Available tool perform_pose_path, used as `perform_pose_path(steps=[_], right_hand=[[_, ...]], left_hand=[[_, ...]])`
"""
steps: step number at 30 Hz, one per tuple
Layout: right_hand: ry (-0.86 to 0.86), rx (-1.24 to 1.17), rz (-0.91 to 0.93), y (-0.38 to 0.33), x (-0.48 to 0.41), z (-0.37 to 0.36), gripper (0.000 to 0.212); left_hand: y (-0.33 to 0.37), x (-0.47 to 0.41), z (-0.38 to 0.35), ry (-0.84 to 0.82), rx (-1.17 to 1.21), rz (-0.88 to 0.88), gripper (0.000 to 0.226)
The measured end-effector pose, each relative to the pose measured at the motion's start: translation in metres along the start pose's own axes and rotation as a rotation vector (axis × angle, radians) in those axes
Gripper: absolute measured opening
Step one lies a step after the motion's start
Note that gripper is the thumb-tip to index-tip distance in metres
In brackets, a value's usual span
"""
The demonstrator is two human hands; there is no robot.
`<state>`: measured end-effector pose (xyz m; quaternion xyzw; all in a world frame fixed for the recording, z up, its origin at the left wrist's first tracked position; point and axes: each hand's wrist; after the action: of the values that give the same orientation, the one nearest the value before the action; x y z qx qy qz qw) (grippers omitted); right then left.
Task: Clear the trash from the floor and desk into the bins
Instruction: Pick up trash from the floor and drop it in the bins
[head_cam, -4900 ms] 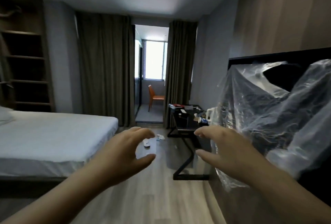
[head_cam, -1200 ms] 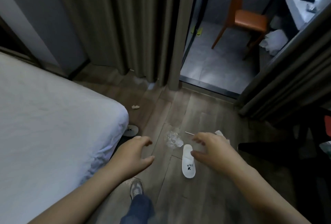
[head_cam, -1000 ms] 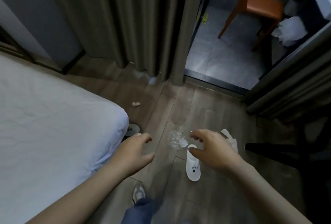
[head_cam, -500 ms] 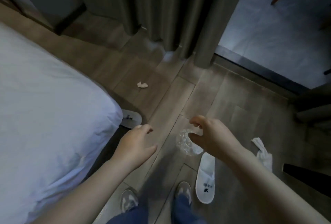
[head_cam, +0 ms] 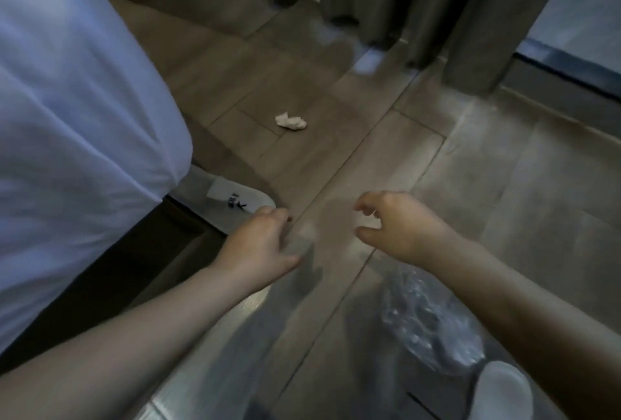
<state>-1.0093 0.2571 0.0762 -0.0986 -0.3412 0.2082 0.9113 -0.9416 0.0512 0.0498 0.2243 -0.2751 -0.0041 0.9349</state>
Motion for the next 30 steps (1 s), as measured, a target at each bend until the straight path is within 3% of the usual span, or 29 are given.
perform_pose_path(steps=[5,11,19,25,30], right_hand=[[-0.002,0.142,0.061,0.011,-0.058,-0.033,0.048],[-0.033,0.040,0.066,0.000,-0.080,-0.046,0.048],[-0.027,0.108,0.023,0.023,-0.109,-0.050,0.052],[-0.066,0.069,0.010,0.035,-0.133,-0.064,0.052],[0.007,0.026,-0.010,0.044,-0.170,-0.054,0.054]], left_hand=[[-0.045,-0.023,-0.018,0.025,-0.106,-0.035,0.058],[-0.071,-0.029,-0.018,0.030,-0.129,0.119,0.067],[-0.111,-0.090,-0.037,-0.013,0.010,0.304,0.119],[-0.111,-0.122,-0.060,-0.084,0.063,0.400,0.115],[-0.119,-0.132,-0.054,-0.074,0.035,0.379,0.110]])
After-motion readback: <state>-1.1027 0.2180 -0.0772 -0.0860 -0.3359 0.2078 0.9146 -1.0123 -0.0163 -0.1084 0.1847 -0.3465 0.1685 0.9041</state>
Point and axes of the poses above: each hand's wrist, its own x-axis away from the middle knuckle, its own z-axis out of the back of the hand, y = z × x, and after that the axes turned 12 degrees about -y, right-handed
